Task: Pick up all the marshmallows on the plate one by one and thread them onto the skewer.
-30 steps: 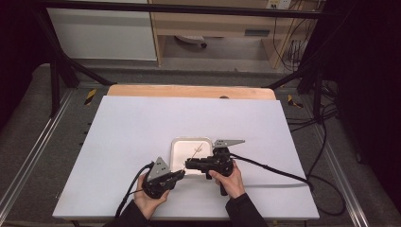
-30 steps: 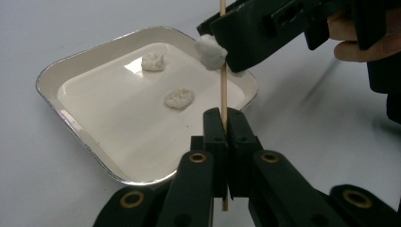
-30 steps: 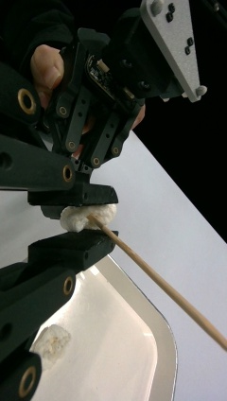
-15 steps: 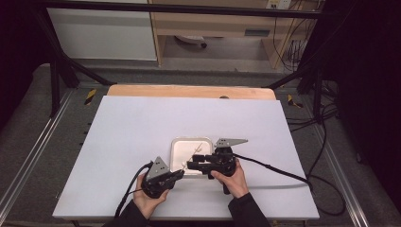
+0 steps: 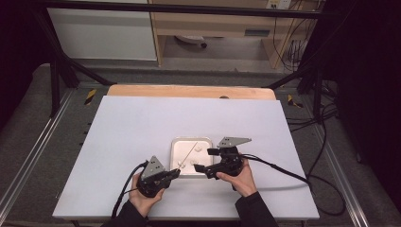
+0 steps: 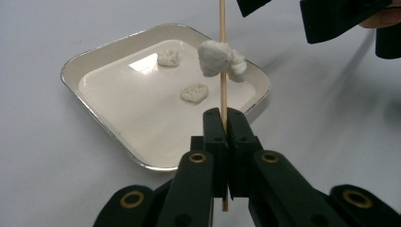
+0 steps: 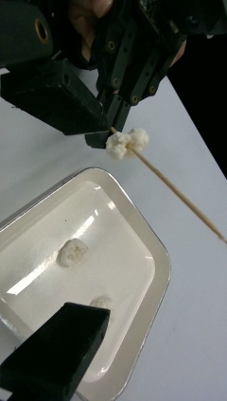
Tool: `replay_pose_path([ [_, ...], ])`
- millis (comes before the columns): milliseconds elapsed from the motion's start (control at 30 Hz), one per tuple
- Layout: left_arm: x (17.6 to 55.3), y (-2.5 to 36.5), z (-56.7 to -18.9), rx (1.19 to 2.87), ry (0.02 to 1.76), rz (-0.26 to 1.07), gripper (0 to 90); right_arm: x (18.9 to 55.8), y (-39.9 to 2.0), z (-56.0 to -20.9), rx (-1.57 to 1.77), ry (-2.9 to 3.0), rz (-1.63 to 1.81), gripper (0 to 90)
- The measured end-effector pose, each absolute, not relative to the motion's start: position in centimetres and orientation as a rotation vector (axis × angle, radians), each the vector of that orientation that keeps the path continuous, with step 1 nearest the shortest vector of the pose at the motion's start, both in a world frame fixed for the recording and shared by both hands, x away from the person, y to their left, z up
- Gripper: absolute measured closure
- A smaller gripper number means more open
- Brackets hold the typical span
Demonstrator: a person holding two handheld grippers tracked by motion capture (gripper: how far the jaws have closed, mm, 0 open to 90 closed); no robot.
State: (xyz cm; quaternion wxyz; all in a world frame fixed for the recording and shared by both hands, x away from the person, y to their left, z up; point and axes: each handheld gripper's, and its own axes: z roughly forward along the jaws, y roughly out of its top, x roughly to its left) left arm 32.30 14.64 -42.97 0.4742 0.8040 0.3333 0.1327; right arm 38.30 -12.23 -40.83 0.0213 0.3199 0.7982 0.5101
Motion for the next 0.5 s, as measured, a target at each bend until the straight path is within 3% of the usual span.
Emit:
replay_pose_path([
  [500, 32.4, 16.0, -42.8, 1.969, 0.824, 0.335, 88.2, 38.9, -13.7, -40.7, 0.997, 2.469, 1.450, 2.0],
])
